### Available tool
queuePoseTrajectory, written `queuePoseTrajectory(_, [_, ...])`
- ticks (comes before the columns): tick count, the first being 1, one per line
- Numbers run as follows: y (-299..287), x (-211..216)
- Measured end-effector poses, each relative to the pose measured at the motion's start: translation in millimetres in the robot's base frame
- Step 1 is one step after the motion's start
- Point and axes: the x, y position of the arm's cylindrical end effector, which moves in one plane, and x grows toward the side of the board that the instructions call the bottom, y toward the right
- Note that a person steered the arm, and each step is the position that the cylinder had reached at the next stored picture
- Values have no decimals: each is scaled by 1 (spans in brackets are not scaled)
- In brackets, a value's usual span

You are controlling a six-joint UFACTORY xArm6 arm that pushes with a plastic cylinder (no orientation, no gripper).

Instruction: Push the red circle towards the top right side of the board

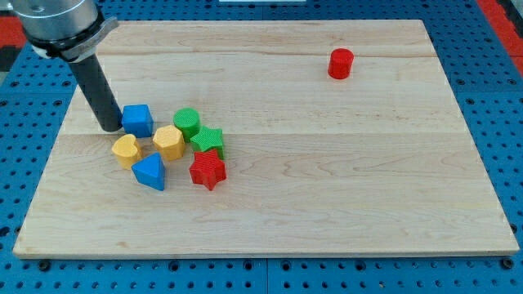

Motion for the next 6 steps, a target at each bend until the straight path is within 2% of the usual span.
queuePoseTrajectory(1, [-5,-54])
queuePoseTrajectory(2, [110,-102])
queuePoseTrajectory(3, [195,-115])
queuePoseTrajectory(4, [243,-89])
queuePoseTrajectory(5, [346,-115])
queuePoseTrajectory(6, [378,-157])
